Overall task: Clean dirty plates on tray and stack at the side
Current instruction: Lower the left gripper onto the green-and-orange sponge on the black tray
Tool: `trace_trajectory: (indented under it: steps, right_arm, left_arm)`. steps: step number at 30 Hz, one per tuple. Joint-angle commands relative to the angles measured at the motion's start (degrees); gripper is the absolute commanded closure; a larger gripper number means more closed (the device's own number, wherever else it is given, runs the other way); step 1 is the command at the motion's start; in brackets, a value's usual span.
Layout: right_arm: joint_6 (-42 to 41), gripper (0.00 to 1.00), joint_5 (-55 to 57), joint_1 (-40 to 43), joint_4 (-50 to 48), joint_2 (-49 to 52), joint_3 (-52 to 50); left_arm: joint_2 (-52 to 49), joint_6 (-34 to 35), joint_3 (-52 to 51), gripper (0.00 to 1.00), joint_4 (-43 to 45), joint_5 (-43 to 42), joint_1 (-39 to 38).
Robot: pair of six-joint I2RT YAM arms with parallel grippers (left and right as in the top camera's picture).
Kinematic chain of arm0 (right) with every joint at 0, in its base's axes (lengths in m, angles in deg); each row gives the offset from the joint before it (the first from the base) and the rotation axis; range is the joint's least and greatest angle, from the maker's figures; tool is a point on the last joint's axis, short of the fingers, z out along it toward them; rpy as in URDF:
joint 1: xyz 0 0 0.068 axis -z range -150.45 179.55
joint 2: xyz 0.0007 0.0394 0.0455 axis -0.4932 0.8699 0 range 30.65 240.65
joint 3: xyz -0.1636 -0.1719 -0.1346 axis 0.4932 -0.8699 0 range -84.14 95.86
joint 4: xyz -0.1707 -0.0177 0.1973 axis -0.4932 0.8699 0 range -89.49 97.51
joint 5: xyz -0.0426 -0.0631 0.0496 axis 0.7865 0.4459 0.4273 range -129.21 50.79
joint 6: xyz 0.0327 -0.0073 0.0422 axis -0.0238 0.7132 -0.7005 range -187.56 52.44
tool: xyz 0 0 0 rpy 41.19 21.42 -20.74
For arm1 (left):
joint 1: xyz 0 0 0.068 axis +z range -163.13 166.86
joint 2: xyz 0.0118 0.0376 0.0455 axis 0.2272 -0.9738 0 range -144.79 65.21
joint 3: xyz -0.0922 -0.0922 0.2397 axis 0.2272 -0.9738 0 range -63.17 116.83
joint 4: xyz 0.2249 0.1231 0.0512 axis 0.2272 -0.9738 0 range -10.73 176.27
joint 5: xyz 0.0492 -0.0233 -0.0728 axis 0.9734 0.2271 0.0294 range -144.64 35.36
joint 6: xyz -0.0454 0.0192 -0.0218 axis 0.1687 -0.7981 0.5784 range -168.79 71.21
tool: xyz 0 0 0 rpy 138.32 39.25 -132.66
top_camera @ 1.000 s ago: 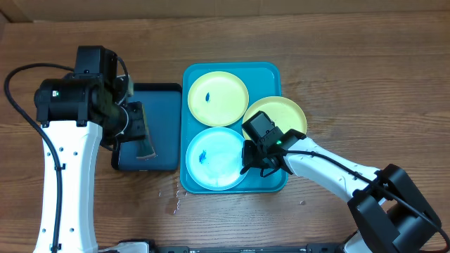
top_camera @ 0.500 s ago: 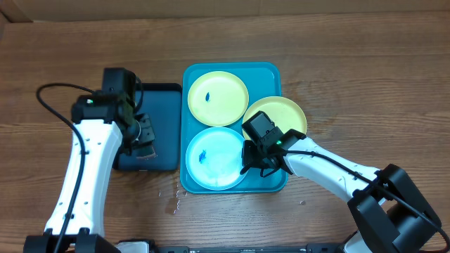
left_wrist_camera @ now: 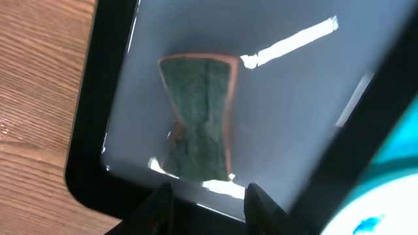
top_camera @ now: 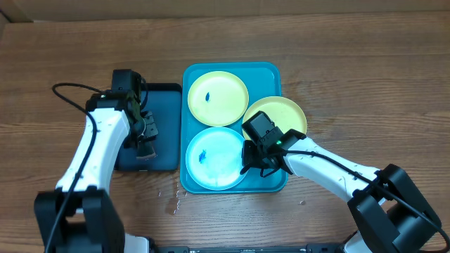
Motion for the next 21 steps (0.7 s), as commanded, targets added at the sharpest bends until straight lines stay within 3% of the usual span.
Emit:
trace_trajectory:
  steps: [1, 7, 21]
  right_arm:
    - [-0.3, 0.95, 0.1, -0.2, -0.2, 0.1, -0.3]
    - [-0.3, 0.94, 0.1, -0.2, -0.3, 0.1, -0.3]
    - [-0.3, 0.94, 0.1, -0.2, -0.2, 0.1, -0.3]
  left_arm:
    - [-3.1, 0.0, -0.4, 0.63, 0.3, 1.1, 0.7]
    - [-7.4, -0.5, -0.4, 0.70, 1.6, 1.4, 0.7]
    - [-11.4, -1.5, -0.4, 0.71, 4.0, 1.8, 1.5]
